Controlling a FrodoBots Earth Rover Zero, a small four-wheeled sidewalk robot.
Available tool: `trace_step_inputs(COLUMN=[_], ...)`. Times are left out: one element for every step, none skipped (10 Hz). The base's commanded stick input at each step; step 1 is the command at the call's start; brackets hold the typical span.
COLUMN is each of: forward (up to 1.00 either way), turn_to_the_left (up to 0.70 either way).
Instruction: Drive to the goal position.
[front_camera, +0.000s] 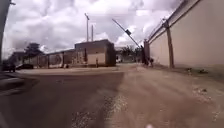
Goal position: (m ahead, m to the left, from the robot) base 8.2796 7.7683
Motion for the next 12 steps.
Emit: trace_step_inputs(forward=[0.7, 0.7, 0.7, 0.7, 0.7, 0.7, 0.7, 0.7, 0.7, 0.7, 0.7, 0.7], turn_to_the_left=[0.39, 0.39, 0.39, 0.39, 0.28, 0.09, 0.04, 0.04, 0.04, 0.04, 0.04, 0.04])
